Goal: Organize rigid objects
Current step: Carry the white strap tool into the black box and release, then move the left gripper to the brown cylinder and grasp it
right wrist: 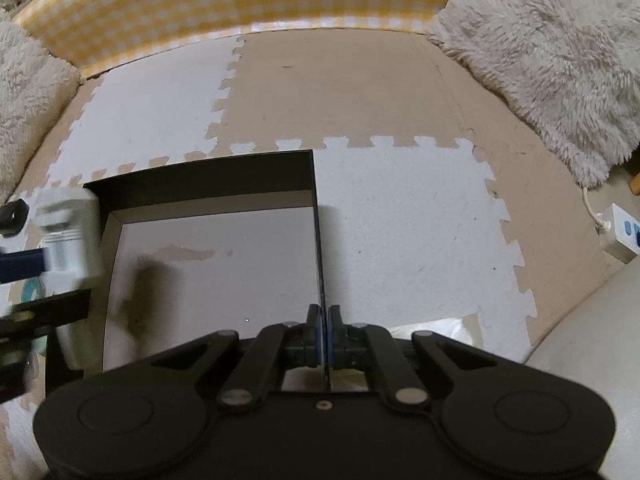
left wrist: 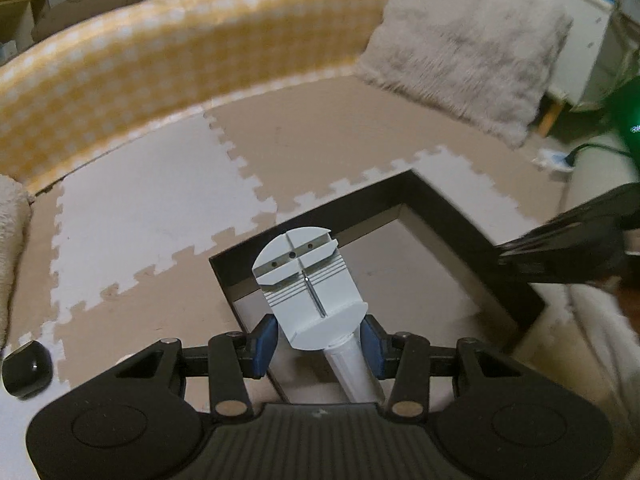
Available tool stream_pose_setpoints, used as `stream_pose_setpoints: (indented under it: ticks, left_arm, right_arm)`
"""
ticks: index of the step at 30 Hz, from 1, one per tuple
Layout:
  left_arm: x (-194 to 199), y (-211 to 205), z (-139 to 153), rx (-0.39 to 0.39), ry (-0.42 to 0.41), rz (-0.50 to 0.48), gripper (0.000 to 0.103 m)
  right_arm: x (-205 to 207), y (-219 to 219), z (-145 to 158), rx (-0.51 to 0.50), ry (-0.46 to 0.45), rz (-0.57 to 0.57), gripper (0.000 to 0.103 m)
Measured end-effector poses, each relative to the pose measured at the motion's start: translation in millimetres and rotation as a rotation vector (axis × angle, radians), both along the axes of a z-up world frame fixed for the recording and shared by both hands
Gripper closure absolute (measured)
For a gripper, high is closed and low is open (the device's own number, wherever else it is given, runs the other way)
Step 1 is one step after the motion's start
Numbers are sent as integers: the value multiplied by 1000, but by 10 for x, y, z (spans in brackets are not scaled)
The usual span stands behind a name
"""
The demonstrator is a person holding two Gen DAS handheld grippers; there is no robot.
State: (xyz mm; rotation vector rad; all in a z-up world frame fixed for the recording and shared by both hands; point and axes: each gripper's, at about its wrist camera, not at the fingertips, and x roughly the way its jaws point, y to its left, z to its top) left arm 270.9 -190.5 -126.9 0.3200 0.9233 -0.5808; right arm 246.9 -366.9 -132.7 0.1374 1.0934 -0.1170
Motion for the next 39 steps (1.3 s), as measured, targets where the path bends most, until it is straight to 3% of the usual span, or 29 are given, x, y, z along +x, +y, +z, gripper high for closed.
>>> stream_pose_setpoints:
  ticks: [4,10,12,25,39]
  left_arm:
    - [129,-64,-163,43,17,49,57]
    - [142,-99,-196,82,-50,59,53]
    - [134,-75,-192,55,-40,51,46]
    - [-151,15,56,2,-24,18,29]
    - [-597,440,632,-127,-68,57,6]
  right_arm:
    - [11,-3,-13,5,3,0,100]
    - [22,-3,-22,4,7,2,100]
    - [26,-3,-24,5,8,2,100]
    - [27,-6,-35,7,11,5,100]
    - [20,-39,-63,35,19,2,100]
